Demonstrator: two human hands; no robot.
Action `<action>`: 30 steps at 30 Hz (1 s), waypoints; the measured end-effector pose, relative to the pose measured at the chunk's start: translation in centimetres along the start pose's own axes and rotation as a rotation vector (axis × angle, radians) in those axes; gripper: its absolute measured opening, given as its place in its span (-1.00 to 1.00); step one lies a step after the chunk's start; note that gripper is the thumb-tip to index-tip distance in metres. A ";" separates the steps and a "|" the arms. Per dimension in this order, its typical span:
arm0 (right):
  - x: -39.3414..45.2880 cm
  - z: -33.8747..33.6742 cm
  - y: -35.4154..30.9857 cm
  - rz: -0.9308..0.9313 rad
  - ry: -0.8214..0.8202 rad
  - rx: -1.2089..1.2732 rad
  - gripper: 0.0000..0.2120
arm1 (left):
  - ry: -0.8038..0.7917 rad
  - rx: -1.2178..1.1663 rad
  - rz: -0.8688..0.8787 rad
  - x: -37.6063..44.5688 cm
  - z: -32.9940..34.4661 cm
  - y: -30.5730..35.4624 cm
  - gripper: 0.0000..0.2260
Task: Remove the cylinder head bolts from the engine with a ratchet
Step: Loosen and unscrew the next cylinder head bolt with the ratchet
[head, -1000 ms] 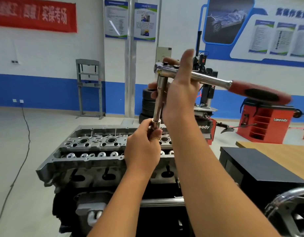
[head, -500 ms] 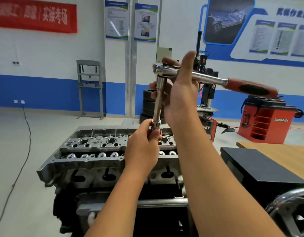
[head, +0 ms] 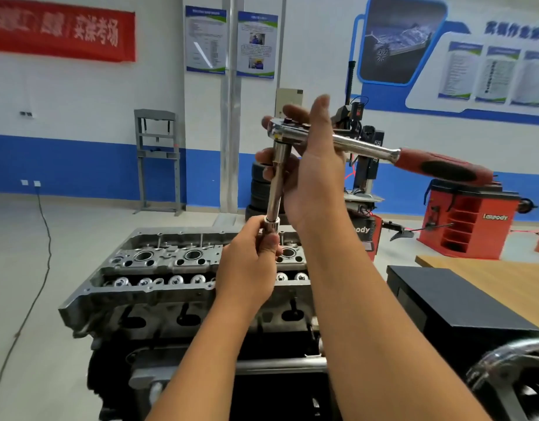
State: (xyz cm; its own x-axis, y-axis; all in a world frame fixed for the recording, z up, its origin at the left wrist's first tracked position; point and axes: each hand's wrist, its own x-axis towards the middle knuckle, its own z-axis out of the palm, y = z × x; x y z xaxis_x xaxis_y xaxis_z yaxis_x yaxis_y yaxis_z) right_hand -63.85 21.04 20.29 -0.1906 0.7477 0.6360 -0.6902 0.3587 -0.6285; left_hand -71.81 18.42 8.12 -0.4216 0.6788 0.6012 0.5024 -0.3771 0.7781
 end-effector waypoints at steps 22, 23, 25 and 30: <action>-0.4 1.4 1.1 -0.319 0.121 -0.178 -0.82 | 0.156 0.174 0.105 -0.8 0.8 0.2 -0.83; -0.4 1.7 1.2 -0.346 0.125 -0.218 -0.83 | 0.124 0.132 0.114 -0.7 0.7 0.1 -0.87; -0.2 1.8 1.1 -0.313 0.076 -0.284 -0.83 | 0.015 0.018 0.115 -0.4 0.1 0.1 -0.93; 0.7 0.4 -0.2 0.018 -0.171 -0.012 -0.95 | -0.117 -0.006 0.028 0.0 -0.8 -0.2 -0.88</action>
State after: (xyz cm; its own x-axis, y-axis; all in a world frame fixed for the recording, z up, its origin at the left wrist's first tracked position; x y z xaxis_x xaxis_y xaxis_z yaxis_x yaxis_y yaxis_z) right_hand -64.16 21.29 21.02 -0.3193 0.6485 0.6910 -0.6777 0.3534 -0.6448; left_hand -72.50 18.02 8.07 -0.3164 0.7370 0.5973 0.5078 -0.4003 0.7629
